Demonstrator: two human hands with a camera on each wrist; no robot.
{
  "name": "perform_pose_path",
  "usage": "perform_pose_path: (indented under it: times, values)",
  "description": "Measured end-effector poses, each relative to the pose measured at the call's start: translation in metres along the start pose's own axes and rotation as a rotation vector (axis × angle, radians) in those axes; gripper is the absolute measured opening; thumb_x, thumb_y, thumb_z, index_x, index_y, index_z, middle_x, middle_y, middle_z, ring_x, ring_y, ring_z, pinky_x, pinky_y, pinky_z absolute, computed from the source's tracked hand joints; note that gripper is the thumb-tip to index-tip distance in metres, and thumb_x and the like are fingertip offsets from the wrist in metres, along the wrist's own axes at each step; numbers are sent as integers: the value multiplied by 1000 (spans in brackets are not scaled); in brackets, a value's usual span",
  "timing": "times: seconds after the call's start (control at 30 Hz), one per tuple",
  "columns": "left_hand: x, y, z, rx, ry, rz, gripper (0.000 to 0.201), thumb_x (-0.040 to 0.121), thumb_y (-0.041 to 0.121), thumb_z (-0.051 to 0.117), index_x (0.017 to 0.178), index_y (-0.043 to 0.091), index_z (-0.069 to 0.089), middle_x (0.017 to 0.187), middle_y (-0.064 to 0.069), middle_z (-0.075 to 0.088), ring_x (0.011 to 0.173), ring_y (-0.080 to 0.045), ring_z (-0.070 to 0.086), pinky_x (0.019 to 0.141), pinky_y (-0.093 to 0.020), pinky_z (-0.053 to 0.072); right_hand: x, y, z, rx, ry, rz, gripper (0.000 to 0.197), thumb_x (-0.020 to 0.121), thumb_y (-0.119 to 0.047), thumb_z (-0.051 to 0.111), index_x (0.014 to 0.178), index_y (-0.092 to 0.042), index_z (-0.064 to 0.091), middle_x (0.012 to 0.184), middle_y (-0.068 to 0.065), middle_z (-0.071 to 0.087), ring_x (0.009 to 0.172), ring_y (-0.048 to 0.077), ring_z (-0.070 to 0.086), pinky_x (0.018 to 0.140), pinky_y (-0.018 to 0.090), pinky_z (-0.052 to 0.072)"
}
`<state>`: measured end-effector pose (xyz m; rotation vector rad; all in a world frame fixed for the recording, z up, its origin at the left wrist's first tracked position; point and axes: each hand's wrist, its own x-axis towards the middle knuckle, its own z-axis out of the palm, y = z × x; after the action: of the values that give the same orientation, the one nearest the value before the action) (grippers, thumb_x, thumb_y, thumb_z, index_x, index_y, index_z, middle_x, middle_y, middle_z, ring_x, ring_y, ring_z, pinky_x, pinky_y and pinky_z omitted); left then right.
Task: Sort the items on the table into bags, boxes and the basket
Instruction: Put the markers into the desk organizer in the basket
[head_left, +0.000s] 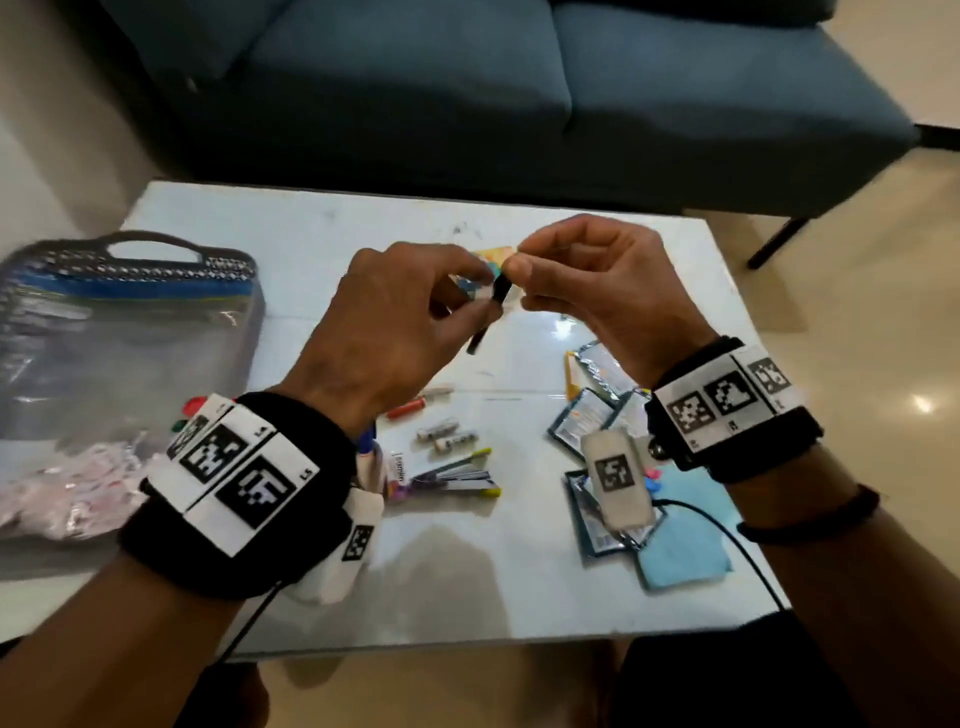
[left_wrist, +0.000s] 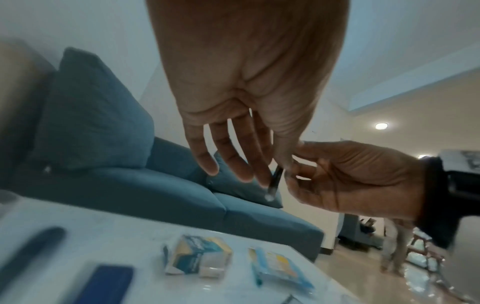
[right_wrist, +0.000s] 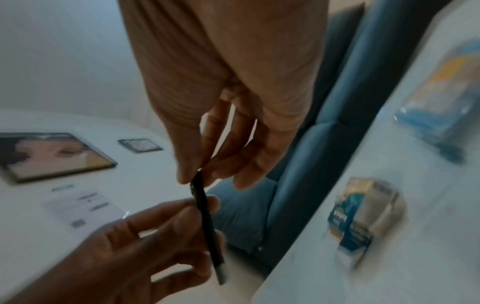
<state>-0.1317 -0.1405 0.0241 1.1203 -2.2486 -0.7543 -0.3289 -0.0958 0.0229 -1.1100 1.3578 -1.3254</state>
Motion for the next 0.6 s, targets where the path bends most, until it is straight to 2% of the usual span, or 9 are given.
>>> perform_pose_path:
  times: [0.07, 0.17, 0.23, 0.33, 0.4, 0.43, 0.47, 0.53, 0.6]
  values:
    - [5, 14, 22, -71, 9, 12, 27, 90, 39, 75, 113, 27, 75, 91, 11, 77, 77, 0, 72, 79, -12, 54, -8, 0, -17, -108, -46, -28, 21, 86, -5, 76, 102, 6, 69, 94, 19, 73, 85, 28, 72, 82, 38, 62]
    - [3, 29, 48, -180, -27, -40, 22, 87, 39, 78, 105, 27, 78, 80, 11, 76, 72, 5, 69, 64, -3, 46, -23, 13, -40, -3, -92, 6, 22, 84, -6, 74, 100, 7, 67, 91, 23, 69, 83, 31, 70, 83, 40, 59]
    - [0, 34, 59, -228, -71, -49, 16, 88, 37, 78, 98, 26, 79, 76, 13, 75, 70, 7, 68, 60, -3, 44, -32, 17, -56, 45, -125, 38, 19, 85, -8, 72, 99, 5, 68, 92, 21, 71, 85, 32, 71, 87, 45, 58]
    - [-4, 35, 64, -207, -109, -51, 7, 90, 29, 76, 90, 22, 76, 75, 17, 71, 72, 7, 66, 59, -1, 41, -40, 18, -78, 34, -166, 141, 26, 89, -10, 67, 110, 6, 67, 106, 22, 73, 96, 35, 72, 91, 47, 59]
    - [-2, 32, 62, -193, -80, -89, 9, 91, 34, 74, 91, 25, 73, 79, 17, 72, 71, 7, 67, 62, -2, 44, -39, 28, -90, -230, -93, 192, 34, 84, -22, 76, 109, 1, 72, 105, 19, 75, 94, 30, 73, 92, 48, 60]
    - [-1, 30, 60, -199, -61, -109, 11, 91, 36, 73, 92, 26, 73, 81, 15, 73, 69, 6, 68, 67, -5, 48, -38, 38, -98, -493, -52, 200, 38, 80, -30, 81, 107, -5, 75, 100, 14, 77, 91, 24, 73, 91, 44, 61]
    - [0, 28, 57, -214, -40, -129, 13, 91, 38, 73, 94, 26, 72, 83, 14, 75, 68, 4, 70, 74, -13, 54, -38, 48, -105, -774, -49, 224, 42, 76, -37, 85, 107, -11, 76, 99, 6, 77, 90, 18, 72, 88, 38, 60]
    - [2, 26, 53, -251, -12, -165, 14, 90, 40, 74, 93, 26, 71, 82, 11, 76, 67, -1, 73, 78, -31, 61, -42, 66, -111, -1157, -154, 322, 55, 71, -49, 87, 116, -22, 72, 106, -2, 69, 98, 17, 66, 84, 29, 51]
    - [3, 26, 48, -264, -3, -179, 13, 90, 40, 74, 93, 27, 70, 80, 11, 76, 65, -2, 73, 75, -34, 62, -46, 82, -113, -1249, -247, 376, 69, 67, -59, 86, 125, -30, 67, 116, 0, 59, 109, 21, 58, 88, 31, 46]
